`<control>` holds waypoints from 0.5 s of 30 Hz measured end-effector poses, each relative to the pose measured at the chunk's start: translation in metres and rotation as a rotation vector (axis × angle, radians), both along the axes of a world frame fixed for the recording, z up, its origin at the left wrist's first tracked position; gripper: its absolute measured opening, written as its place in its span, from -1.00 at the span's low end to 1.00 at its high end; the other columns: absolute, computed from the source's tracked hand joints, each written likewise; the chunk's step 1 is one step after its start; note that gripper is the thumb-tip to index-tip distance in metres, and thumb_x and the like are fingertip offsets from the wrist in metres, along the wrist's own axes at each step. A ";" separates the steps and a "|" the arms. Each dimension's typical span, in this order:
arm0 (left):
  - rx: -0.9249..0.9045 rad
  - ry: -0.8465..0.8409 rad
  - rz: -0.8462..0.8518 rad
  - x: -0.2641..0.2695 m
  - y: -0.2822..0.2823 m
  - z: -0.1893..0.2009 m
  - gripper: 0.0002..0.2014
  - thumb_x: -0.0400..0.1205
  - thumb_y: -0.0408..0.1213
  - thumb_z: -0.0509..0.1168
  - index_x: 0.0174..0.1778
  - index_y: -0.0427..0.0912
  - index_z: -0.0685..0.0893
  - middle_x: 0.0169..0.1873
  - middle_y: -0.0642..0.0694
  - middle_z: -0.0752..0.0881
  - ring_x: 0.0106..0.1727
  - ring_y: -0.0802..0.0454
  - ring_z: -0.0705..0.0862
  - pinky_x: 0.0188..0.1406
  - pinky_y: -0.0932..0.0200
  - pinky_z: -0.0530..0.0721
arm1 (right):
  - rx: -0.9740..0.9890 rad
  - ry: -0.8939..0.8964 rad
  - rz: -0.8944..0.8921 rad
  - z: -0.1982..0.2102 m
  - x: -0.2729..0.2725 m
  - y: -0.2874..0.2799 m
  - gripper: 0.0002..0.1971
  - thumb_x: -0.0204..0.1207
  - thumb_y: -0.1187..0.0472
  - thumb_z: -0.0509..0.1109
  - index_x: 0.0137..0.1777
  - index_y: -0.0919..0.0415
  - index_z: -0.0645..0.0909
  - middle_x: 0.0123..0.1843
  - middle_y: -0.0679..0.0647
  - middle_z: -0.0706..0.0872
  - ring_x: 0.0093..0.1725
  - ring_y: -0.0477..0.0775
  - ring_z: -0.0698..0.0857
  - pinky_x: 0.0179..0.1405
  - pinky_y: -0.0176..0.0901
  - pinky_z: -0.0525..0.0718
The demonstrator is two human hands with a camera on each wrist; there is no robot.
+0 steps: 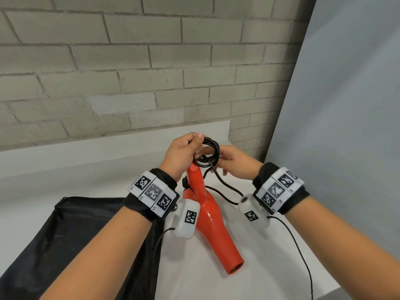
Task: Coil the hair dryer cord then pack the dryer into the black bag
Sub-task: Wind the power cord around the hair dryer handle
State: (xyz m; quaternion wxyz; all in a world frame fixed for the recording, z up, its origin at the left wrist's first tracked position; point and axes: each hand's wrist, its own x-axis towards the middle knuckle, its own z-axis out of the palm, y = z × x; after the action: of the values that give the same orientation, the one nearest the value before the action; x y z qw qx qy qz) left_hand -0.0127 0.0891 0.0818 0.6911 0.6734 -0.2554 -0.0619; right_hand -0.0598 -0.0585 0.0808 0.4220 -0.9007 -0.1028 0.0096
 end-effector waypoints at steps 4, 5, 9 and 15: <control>0.008 -0.006 -0.018 -0.003 -0.003 0.001 -0.71 0.67 -0.22 0.13 -0.09 -0.40 0.61 -0.72 0.16 0.41 -0.59 0.24 0.38 -0.41 0.44 0.46 | 0.103 -0.038 -0.061 -0.011 0.009 -0.001 -0.72 0.50 0.56 0.19 0.12 0.35 0.60 0.00 0.36 0.72 -0.25 0.19 0.67 -0.18 -0.01 0.64; 0.010 -0.007 -0.023 -0.004 -0.004 0.001 -0.72 0.67 -0.22 0.13 -0.07 -0.39 0.62 -0.71 0.15 0.41 -0.58 0.23 0.37 -0.44 0.46 0.44 | 0.115 -0.052 -0.103 -0.013 0.009 -0.003 -0.77 0.51 0.53 0.21 0.09 0.38 0.61 -0.09 0.34 0.72 -0.30 0.15 0.67 -0.17 -0.15 0.63; -0.005 0.034 -0.038 -0.003 -0.002 0.003 -0.73 0.67 -0.22 0.12 -0.04 -0.36 0.61 -0.70 0.16 0.37 -0.57 0.23 0.32 -0.43 0.42 0.37 | 0.025 -0.024 -0.271 -0.028 0.015 -0.019 -0.88 0.55 0.39 0.26 -0.05 0.38 0.64 -0.22 0.12 0.64 -0.49 -0.24 0.57 -0.50 -0.56 0.50; -0.061 0.112 -0.061 0.000 0.015 0.001 -0.78 0.67 -0.22 0.10 -0.02 -0.32 0.51 -0.71 0.16 0.34 -0.60 0.24 0.30 -0.49 0.45 0.34 | -0.529 0.293 -0.490 -0.084 0.015 -0.073 -0.74 0.58 0.29 0.22 0.17 0.35 0.65 0.21 0.27 0.70 0.24 0.21 0.62 0.21 -0.16 0.51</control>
State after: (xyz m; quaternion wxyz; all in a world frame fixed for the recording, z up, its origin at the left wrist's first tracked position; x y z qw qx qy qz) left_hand -0.0130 0.1046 0.0828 0.7224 0.6393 -0.2383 -0.1128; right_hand -0.0449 -0.1318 -0.0029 0.1750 -0.9653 0.1830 0.0634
